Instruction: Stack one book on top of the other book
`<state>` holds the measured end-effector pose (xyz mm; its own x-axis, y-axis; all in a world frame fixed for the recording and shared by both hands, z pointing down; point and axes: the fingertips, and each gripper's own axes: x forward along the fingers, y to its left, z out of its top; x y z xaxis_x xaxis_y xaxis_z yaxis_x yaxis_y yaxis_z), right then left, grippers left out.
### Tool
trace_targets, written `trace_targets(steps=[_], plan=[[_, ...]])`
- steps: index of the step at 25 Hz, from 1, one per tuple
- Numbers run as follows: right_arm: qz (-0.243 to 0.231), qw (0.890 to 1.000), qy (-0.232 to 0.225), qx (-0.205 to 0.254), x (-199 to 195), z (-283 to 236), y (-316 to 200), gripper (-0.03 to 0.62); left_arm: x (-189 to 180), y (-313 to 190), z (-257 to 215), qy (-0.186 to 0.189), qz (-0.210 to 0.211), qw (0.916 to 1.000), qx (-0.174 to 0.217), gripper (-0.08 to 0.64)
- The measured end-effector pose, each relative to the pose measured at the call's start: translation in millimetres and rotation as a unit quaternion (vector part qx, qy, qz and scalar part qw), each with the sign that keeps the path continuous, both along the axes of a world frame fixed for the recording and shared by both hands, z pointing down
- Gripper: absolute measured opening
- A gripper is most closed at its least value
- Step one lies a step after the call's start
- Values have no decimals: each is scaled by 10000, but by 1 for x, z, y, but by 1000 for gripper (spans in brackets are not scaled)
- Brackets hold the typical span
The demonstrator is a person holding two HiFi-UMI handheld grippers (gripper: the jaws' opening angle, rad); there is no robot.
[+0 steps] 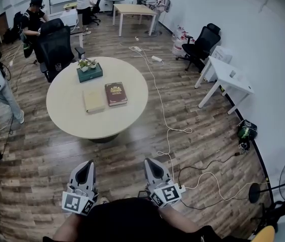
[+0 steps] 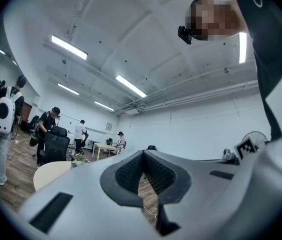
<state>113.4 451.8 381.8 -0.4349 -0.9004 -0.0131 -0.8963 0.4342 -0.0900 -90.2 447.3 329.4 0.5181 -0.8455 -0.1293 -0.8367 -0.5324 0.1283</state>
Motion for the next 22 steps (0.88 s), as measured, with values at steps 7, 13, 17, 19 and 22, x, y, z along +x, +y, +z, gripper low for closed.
trace_targets(steps=[7, 13, 17, 19, 22], plan=[[-182, 9998, -98, -23, 21, 11, -17, 5, 19, -17, 7, -63, -229, 9997, -10, 5], [-367, 9992, -133, 5, 36, 18, -42, 5, 33, -39, 11, -177, -400, 9990, -45, 5], [-399, 9991, -159, -40, 36, 28, -70, 5, 30, -69, 18, -235, -477, 9986, -52, 5], [-408, 9990, -155, -71, 33, 35, -88, 5, 27, -90, 22, -218, -486, 9986, -44, 5], [-376, 9992, -74, -87, 28, 42, -124, 5, 23, -131, 28, -211, -435, 9988, -15, 5]])
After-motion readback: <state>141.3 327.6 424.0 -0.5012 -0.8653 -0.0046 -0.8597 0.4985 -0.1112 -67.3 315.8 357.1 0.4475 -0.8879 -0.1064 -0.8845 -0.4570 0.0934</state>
